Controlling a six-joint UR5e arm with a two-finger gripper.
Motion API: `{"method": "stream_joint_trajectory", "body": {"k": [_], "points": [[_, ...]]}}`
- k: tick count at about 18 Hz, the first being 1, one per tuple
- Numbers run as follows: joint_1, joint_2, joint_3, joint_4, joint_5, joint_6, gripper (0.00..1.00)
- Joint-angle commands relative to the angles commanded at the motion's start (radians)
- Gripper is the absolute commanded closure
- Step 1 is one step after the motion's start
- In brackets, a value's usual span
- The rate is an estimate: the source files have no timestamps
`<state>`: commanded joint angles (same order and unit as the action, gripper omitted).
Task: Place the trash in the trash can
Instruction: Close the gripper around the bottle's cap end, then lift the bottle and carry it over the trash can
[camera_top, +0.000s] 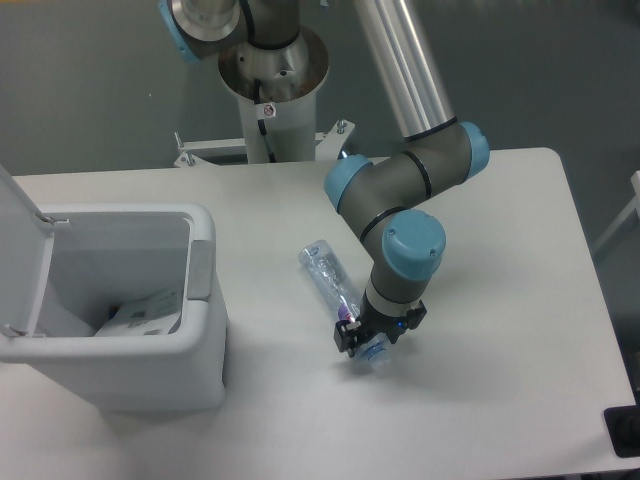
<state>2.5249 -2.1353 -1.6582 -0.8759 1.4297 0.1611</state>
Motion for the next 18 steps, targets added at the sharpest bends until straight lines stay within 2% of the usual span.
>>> {"method": "stream_joint_trajectory", "body": {"k": [5,12,13,18], "points": [[0.000,0.000,0.003,0.000,0.000,0.000,0.41],[0.000,0.034,0.020,0.000,0.000,0.006,0.42],[0.000,0.052,0.032,0.002,-0.002,0.008,0.42],[-0.023,0.155,0.173,0.000,-0.058,0.002,0.45]]}}
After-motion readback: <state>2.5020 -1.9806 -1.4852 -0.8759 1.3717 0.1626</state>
